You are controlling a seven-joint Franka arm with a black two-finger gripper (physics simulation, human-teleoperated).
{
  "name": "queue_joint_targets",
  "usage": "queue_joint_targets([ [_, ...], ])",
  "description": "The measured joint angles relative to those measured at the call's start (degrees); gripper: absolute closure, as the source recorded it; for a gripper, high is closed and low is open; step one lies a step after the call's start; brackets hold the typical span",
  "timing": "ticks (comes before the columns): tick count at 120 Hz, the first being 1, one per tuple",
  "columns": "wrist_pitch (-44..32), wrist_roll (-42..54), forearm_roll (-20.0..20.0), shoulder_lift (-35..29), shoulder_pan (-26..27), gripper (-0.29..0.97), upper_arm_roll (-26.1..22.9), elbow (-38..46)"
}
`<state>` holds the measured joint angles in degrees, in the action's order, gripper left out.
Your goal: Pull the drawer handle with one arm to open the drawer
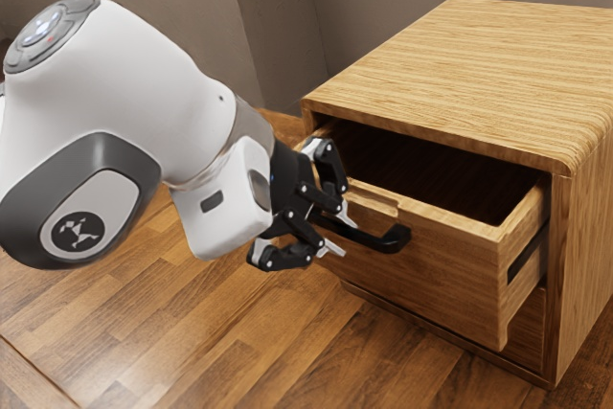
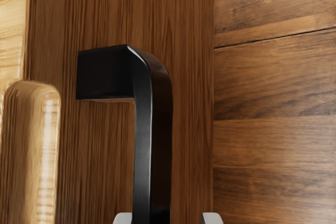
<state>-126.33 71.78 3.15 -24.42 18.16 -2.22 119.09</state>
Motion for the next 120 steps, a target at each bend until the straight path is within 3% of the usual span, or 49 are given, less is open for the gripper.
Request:
queue_joint_targets([
  [63, -2.94, -0.56, -0.13, -13.76, -2.51, 0.61, -5.96, 11.96],
  [120, -2.93, -1.12, -0.93, -20.78, -4.74, 0.6, -11.12, 16.71],
])
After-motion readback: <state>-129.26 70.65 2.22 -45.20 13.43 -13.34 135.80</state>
